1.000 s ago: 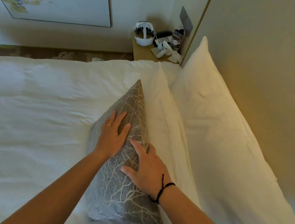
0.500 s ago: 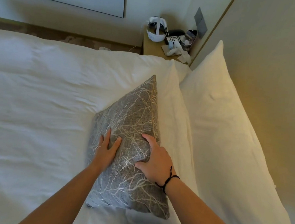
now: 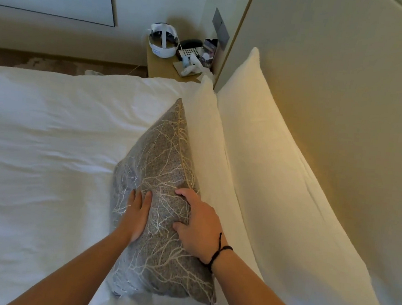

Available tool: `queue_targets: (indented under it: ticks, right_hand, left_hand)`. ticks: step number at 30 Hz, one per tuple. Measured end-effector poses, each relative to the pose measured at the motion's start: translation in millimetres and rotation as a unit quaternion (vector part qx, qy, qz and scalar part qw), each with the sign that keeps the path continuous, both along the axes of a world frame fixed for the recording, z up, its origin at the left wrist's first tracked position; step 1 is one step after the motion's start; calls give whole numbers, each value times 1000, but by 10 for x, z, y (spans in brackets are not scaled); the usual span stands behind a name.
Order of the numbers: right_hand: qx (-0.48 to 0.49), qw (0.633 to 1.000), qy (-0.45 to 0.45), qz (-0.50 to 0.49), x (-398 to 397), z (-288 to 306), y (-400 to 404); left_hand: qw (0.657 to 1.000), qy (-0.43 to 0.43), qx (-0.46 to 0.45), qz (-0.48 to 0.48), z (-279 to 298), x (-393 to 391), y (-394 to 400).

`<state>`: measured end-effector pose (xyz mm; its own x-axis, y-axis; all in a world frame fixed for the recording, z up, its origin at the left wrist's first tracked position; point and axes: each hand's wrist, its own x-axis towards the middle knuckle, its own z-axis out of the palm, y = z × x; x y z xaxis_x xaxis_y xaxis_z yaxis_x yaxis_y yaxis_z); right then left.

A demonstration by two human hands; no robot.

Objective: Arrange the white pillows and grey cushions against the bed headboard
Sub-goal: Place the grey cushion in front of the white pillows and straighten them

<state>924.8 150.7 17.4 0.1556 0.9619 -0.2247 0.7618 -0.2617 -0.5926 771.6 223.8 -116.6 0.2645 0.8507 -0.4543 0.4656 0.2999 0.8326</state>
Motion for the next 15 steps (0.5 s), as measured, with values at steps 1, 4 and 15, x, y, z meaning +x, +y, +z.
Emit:
queue_targets:
  ticks: [1,4,15]
  right_hand:
    - [-13,1000,-5,1,-26,-31,6]
    - [-31,999,-13,-10,-73,-84,43]
    - [30,998,18,-53,193,115,-469]
  left_hand:
    - [1000,8,-3,1,-30,-17,0]
    - [999,25,-18,6,-3,-92,7]
    - [986,48,156,6,839,146,-482]
